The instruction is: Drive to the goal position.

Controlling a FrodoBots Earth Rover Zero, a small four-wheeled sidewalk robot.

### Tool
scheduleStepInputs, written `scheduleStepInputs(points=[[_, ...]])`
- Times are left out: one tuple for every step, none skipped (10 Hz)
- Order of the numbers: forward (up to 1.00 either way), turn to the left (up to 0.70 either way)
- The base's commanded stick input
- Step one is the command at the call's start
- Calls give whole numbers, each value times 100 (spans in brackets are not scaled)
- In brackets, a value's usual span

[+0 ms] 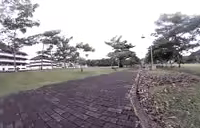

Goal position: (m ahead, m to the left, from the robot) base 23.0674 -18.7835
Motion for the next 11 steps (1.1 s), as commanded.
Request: scheduleStepInputs(points=[[70,0],[70,0],[70,0],[70,0],[70,0],[70,0],[70,0],[70,-15],[70,-35],[70,-35],[70,-21]])
